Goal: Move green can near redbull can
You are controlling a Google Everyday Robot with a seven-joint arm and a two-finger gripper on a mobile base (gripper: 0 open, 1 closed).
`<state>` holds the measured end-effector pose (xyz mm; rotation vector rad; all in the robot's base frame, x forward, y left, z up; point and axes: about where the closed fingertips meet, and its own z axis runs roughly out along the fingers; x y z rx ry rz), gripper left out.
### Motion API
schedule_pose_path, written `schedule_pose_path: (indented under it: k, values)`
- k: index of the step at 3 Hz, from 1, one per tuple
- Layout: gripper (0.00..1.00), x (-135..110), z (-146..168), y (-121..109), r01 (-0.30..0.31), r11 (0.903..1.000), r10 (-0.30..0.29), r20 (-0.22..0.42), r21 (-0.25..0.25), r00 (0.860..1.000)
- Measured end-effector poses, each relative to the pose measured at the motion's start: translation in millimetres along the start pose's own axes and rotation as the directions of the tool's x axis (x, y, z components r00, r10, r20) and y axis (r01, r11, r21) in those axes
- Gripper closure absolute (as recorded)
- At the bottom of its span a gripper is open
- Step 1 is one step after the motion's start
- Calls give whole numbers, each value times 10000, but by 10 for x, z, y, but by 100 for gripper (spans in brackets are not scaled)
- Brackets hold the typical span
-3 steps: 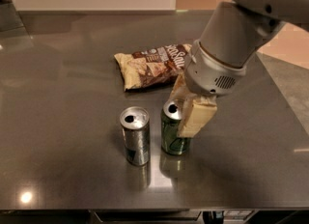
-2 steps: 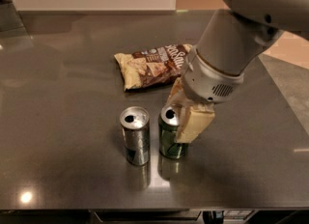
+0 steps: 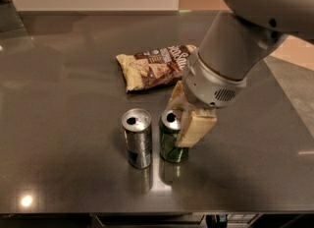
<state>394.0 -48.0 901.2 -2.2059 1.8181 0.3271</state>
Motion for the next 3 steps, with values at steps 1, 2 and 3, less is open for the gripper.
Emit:
schedule_pose_path:
  k: [1,2,3]
  values:
    - [13,-16,-11,-1,25,10000,-25,-5,60,10000]
    - [0,-30,-22,-1,49,9999,-49,-10,114,10000]
    - [0,-31,-22,-1,49,9999,-49,-10,116,10000]
